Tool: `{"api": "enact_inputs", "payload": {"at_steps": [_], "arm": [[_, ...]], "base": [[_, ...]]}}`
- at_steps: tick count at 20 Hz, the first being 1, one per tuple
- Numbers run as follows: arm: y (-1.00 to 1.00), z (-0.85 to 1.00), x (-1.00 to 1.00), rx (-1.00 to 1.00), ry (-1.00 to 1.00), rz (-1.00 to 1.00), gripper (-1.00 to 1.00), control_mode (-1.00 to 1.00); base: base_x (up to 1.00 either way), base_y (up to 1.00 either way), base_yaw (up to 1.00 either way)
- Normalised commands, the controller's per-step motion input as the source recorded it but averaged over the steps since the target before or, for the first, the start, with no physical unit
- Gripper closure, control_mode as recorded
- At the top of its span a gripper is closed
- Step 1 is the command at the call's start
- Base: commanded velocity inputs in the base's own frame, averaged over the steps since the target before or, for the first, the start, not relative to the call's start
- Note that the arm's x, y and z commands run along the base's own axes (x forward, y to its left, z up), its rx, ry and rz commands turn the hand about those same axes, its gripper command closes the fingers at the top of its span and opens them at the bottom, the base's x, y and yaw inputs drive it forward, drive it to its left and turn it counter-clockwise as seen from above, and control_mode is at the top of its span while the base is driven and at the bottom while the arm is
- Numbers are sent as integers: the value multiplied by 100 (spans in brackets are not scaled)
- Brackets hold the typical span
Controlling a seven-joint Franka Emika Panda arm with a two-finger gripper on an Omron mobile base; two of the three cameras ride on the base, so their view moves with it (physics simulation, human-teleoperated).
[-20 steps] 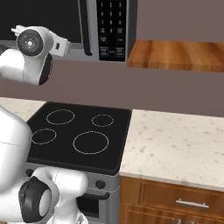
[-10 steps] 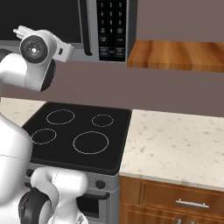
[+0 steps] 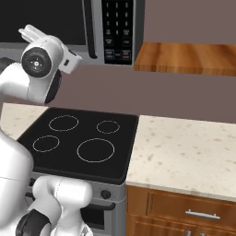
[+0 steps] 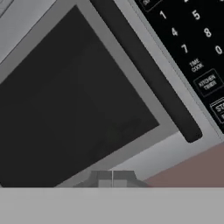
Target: Pick the corn from the counter and place it in the microwave. Then turn on the microwave.
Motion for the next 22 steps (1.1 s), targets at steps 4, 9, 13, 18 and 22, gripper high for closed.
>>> {"api": "enact_inputs", "payload": {"at_steps": [4,9,13,18,22], "arm": [[-27,0,-10,20,2,-10,100,-100],[-23,1,-12,17,0,-7,100,-100],[-18,0,-10,14,0,-4,100,-100],[-14,0,-7,14,0,-1,100,-100],[-6,0,-2,14,0,0,100,-100]], "base": [[0,0,0],[0,0,0],[0,0,0],[0,0,0],[0,0,0]]}}
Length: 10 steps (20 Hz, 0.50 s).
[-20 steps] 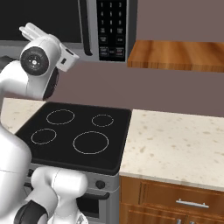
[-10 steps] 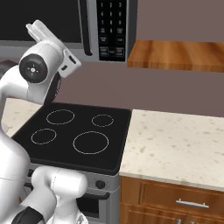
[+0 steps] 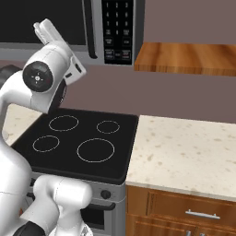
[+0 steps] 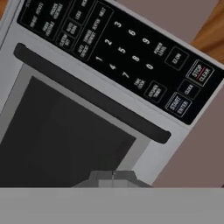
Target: Pick the corn from the counter and place it in the microwave. Then turn on the microwave.
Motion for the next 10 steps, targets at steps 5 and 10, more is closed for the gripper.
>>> {"api": "enact_inputs", "payload": {"at_steps": [5,10], "arm": [[-7,-2,-3,16,1,0,100,-100],[-14,-4,-3,18,3,0,100,-100]], "base": [[0,0,0],[0,0,0]]}}
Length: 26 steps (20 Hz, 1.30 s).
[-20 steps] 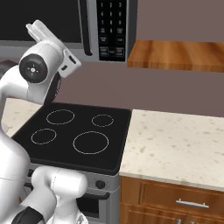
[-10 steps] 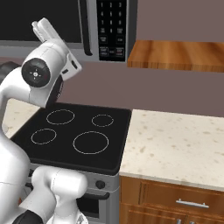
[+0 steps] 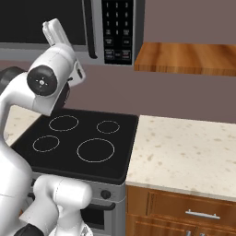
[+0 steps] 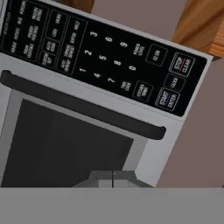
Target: Pick the corn from the counter and place it in the microwave. Then turn on the microwave.
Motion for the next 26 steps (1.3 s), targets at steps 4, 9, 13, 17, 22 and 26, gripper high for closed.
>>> {"api": "enact_inputs", "payload": {"at_steps": [4,9,13,17,22,26], "arm": [[-14,-3,-1,17,1,0,100,-100],[-12,-4,0,13,0,0,100,-100],[-3,-12,0,8,1,-1,100,-100],[-6,-13,0,8,4,-2,100,-100],[-14,-9,0,11,4,-2,100,-100],[-18,-6,0,12,2,-2,100,-100]], "base": [[0,0,0],[0,0,0],[0,0,0],[0,0,0],[0,0,0],[0,0,0]]}}
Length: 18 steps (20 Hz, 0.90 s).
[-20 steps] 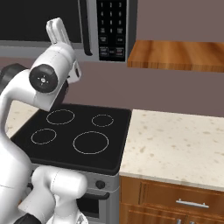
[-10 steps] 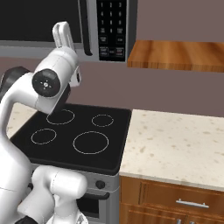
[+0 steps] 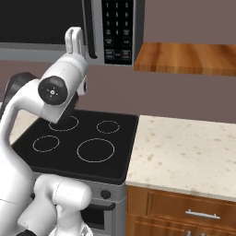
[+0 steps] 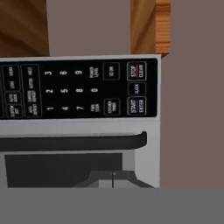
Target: Pick the corn from the counter and place it in the microwave. Then turn on the microwave.
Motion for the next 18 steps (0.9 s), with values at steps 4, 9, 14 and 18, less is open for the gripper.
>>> {"api": "enact_inputs", "payload": {"at_steps": [4,9,14,18], "arm": [[-10,-9,0,9,0,-1,100,-100],[-4,-15,0,7,2,-1,100,-100],[-7,-7,0,8,0,-1,100,-100],[-6,-3,0,8,0,-1,100,-100]], "base": [[0,0,0],[0,0,0],[0,0,0],[0,0,0]]}}
